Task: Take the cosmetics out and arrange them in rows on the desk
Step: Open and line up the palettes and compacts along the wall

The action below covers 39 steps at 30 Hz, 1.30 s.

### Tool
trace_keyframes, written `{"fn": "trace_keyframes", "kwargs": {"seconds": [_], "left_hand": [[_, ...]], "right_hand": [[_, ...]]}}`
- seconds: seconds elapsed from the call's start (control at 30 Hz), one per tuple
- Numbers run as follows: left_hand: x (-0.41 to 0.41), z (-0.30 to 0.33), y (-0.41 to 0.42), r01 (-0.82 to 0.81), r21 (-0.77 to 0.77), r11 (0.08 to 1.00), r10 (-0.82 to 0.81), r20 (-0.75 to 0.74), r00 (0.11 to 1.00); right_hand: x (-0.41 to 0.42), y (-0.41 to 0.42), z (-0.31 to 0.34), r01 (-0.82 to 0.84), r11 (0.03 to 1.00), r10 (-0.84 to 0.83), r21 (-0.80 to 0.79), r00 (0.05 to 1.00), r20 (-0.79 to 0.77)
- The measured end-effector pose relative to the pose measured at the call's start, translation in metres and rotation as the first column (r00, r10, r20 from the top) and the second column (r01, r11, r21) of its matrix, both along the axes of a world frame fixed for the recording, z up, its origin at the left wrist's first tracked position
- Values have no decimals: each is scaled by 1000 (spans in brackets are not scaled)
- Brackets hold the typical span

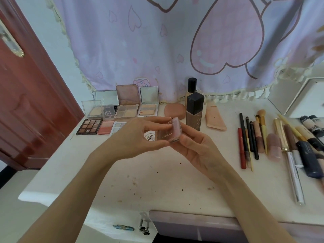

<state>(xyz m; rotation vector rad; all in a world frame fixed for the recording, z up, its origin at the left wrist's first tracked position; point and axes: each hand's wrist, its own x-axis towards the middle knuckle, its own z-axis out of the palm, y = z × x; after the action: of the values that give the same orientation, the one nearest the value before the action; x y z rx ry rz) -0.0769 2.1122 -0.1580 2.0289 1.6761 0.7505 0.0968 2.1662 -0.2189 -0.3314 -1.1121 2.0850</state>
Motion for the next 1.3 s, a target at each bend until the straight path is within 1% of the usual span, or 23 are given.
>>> {"fn": "trace_keyframes", "kwargs": {"seconds": [0.2,0.37,0.4,0.47,0.53,0.63,0.67,0.73,0.8,0.87,0.97,1.03,1.1,1.23,1.3], "left_hand": [[-13,3,5,15,-46,999,-18,-72,997],[-30,13,13,34,-55,998,-38,-83,996],[-34,15,14,35,-44,998,-39,-81,996],[-43,20,18,13,-24,1000,-14,-24,1000],[-51,24,22,-4,-40,999,5,17,1000],[-60,25,32,40,-92,995,-43,-35,998],[-63,25,37,25,-91,996,-30,-47,998],[-71,22,47,-66,-56,996,62,-67,996],[-80,19,56,-147,-9,989,145,-107,984],[-86,15,63,-185,14,983,185,-121,975],[-91,10,71,-224,-2,975,223,-105,969],[-93,6,76,-245,-23,969,242,-90,966],[-94,3,80,-253,-32,967,250,-75,965],[-94,-2,90,-258,-63,964,255,-45,966],[-95,-5,95,-258,-77,963,254,-58,965]], "right_hand": [[-12,3,1,-30,1000,30,-7,1000,-4],[-29,10,10,-37,999,37,-16,999,-4],[-32,12,11,-38,999,38,-13,999,0],[-40,15,14,-42,999,42,-10,999,-1],[-46,18,15,-35,999,35,-16,999,7],[-57,28,16,-14,999,15,-30,999,47],[-61,32,16,5,999,-2,-35,997,74],[-69,39,16,63,997,-54,-47,985,161],[-78,44,16,129,991,-113,-37,953,280],[-87,46,18,160,987,-155,20,907,391],[-99,48,16,196,976,-218,98,818,533],[-103,49,10,191,968,-252,165,746,616],[-102,50,7,176,960,-278,218,689,670],[-96,49,5,142,954,-294,265,615,731],[-93,48,5,127,951,-302,281,569,765]]}}
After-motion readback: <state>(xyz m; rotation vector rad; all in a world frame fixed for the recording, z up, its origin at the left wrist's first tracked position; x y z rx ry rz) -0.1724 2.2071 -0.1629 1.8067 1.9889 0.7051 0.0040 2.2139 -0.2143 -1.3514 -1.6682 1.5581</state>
